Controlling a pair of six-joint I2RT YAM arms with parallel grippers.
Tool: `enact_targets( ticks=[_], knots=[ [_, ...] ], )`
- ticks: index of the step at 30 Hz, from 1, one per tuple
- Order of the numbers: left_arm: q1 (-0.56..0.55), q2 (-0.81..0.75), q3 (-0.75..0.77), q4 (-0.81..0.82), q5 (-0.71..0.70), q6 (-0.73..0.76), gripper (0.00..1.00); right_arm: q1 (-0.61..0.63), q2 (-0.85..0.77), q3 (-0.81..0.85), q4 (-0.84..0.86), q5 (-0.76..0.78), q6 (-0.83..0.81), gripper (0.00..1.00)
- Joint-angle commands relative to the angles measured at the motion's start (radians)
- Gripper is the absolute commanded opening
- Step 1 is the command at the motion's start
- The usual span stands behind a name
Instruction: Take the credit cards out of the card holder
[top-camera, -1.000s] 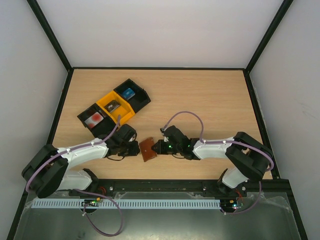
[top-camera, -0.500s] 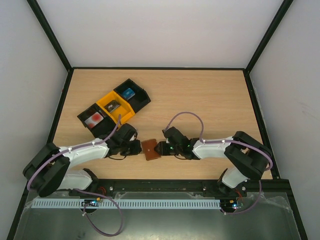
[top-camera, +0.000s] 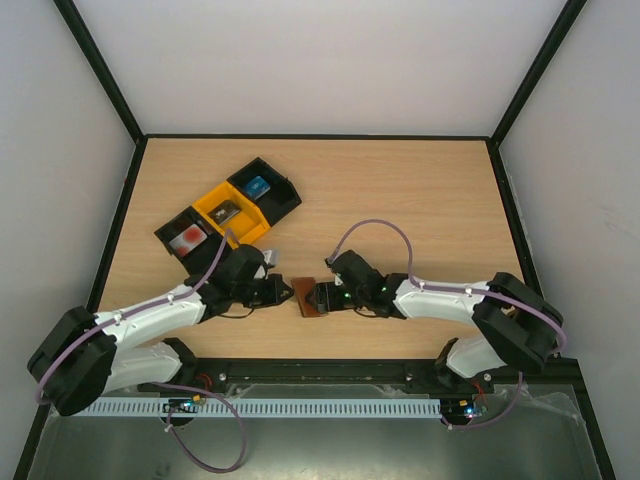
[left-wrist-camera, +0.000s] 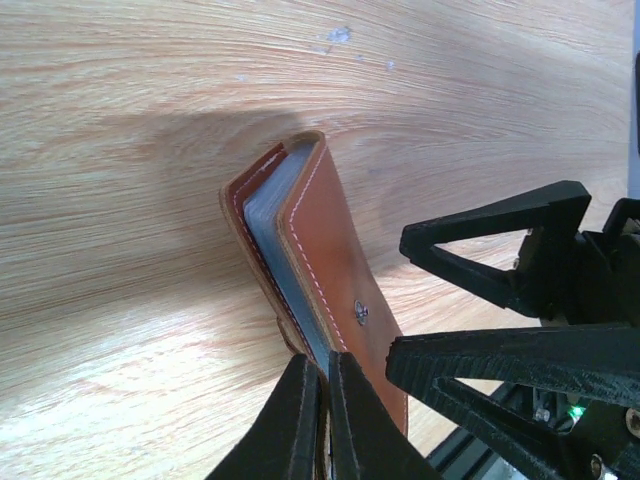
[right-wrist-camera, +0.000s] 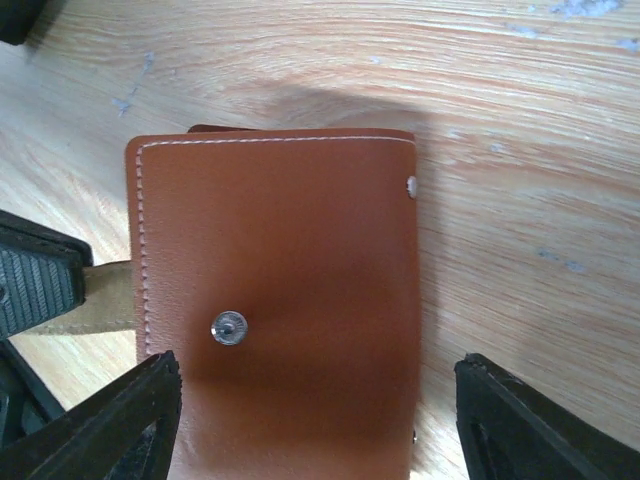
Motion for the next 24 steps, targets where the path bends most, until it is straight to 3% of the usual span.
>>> enact_targets(
  ticks=[1, 6, 11, 24],
  knots=[
    [0.004, -0.023, 0.016, 0.036, 0.043, -0.021, 0.03, 0.003, -0.024, 0.029, -0.037, -0.025, -0.043, 0.74],
    [0.004, -0.025, 0.012, 0.054, 0.050, -0.036, 0.03, 0.003, -0.009, 0.045, -0.035, -0.053, -0.053, 0.82],
    [0.004, -0.030, 0.013, 0.053, 0.047, -0.039, 0.03, 0.004, 0.015, 0.060, -0.072, -0.014, -0.076, 0.83],
    [0.004, -0.024, 0.008, 0.020, 0.031, -0.022, 0.03, 0.003, -0.062, 0.082, -0.163, 0.176, -0.080, 0.73]
  ],
)
